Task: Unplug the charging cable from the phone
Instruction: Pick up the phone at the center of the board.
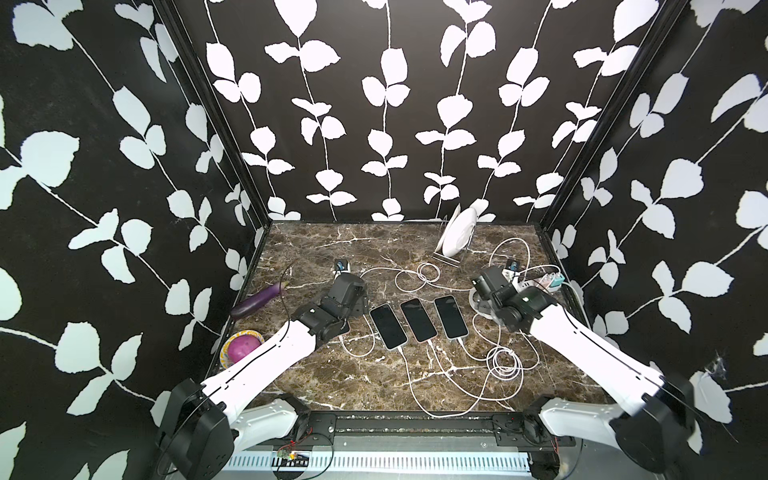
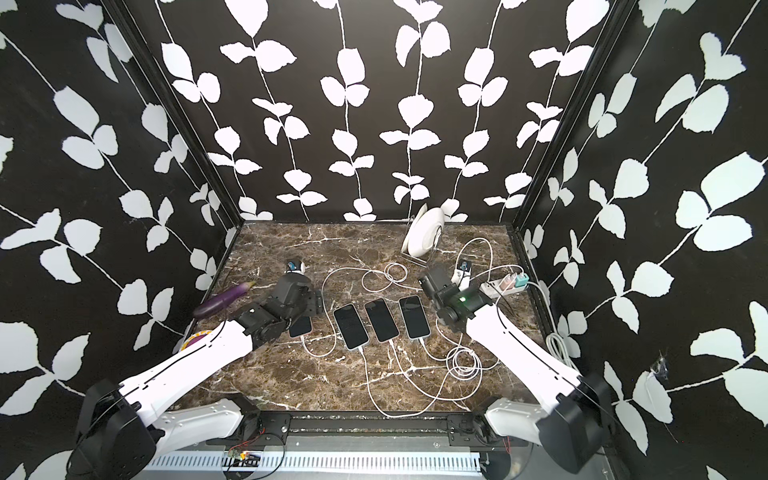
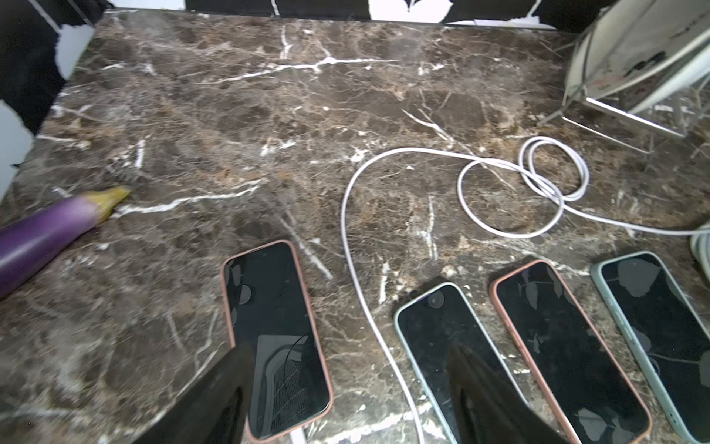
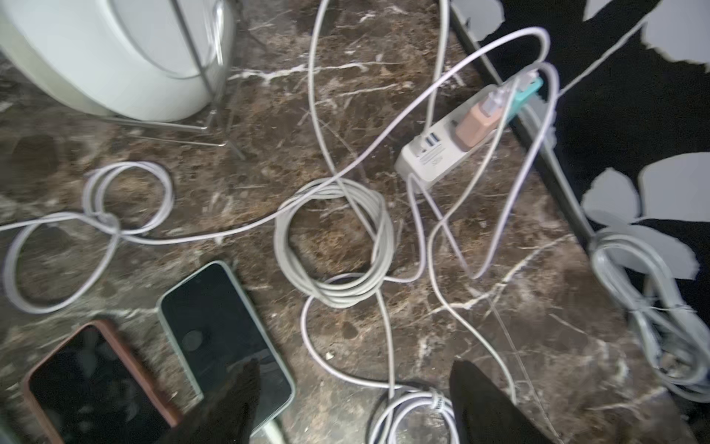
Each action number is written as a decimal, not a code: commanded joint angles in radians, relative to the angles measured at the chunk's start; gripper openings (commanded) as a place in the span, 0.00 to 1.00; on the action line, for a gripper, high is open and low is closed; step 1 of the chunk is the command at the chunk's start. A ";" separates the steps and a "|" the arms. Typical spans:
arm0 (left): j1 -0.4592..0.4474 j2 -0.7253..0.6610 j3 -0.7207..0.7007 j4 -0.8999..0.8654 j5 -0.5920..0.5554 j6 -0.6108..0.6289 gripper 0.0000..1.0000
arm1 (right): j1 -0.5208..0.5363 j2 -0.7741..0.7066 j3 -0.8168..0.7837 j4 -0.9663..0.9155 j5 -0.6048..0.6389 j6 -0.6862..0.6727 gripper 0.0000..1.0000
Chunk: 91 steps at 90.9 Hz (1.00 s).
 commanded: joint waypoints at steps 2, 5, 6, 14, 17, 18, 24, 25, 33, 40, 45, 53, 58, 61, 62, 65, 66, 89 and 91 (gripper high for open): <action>-0.025 -0.035 -0.018 -0.089 -0.027 -0.036 0.81 | 0.013 -0.014 -0.023 0.138 -0.226 -0.110 0.75; -0.034 -0.039 -0.023 -0.098 -0.027 -0.040 0.81 | 0.023 0.010 -0.011 0.131 -0.240 -0.125 0.75; -0.037 -0.040 -0.024 -0.100 -0.026 -0.041 0.81 | 0.027 0.016 -0.006 0.129 -0.245 -0.129 0.74; -0.048 -0.039 -0.032 -0.116 -0.018 -0.057 0.81 | 0.061 0.077 0.012 0.136 -0.275 -0.164 0.74; -0.051 -0.033 -0.032 -0.129 -0.016 -0.070 0.82 | 0.076 0.098 0.014 0.149 -0.297 -0.181 0.73; -0.051 -0.031 -0.033 -0.134 -0.016 -0.074 0.83 | 0.081 0.104 0.014 0.153 -0.301 -0.184 0.73; -0.051 -0.021 -0.039 -0.150 -0.009 -0.100 0.85 | 0.108 0.154 0.028 0.147 -0.290 -0.207 0.74; -0.051 -0.020 -0.040 -0.150 -0.007 -0.105 0.85 | 0.109 0.164 0.028 0.145 -0.287 -0.212 0.74; -0.051 0.008 -0.043 -0.141 0.020 -0.117 0.85 | 0.110 0.207 0.003 0.175 -0.275 -0.229 0.79; -0.053 0.034 -0.029 -0.148 0.034 -0.124 0.85 | 0.102 0.258 0.007 0.208 -0.296 -0.260 0.82; -0.050 0.042 -0.031 -0.136 0.038 -0.126 0.85 | 0.090 0.306 0.038 0.203 -0.309 -0.283 0.96; -0.051 0.064 -0.028 -0.117 0.051 -0.125 0.86 | 0.058 0.380 0.076 0.196 -0.338 -0.308 0.99; -0.050 0.075 -0.021 -0.118 0.058 -0.125 0.89 | 0.033 0.403 0.076 0.217 -0.360 -0.319 0.99; -0.051 0.076 -0.021 -0.115 0.060 -0.127 0.90 | 0.018 0.410 0.073 0.235 -0.381 -0.324 0.99; -0.051 0.077 -0.021 -0.115 0.060 -0.128 0.90 | 0.012 0.414 0.073 0.240 -0.387 -0.324 0.99; -0.052 0.076 -0.024 -0.109 0.064 -0.132 0.91 | -0.001 0.422 0.076 0.251 -0.411 -0.329 0.99; -0.052 0.075 -0.026 -0.106 0.064 -0.133 0.91 | -0.004 0.423 0.078 0.254 -0.416 -0.333 0.99; -0.081 0.069 -0.033 -0.095 0.097 -0.142 0.91 | -0.018 0.550 0.135 0.243 -0.412 -0.389 0.99; -0.081 0.068 -0.033 -0.093 0.103 -0.143 0.91 | -0.018 0.556 0.136 0.242 -0.409 -0.391 0.99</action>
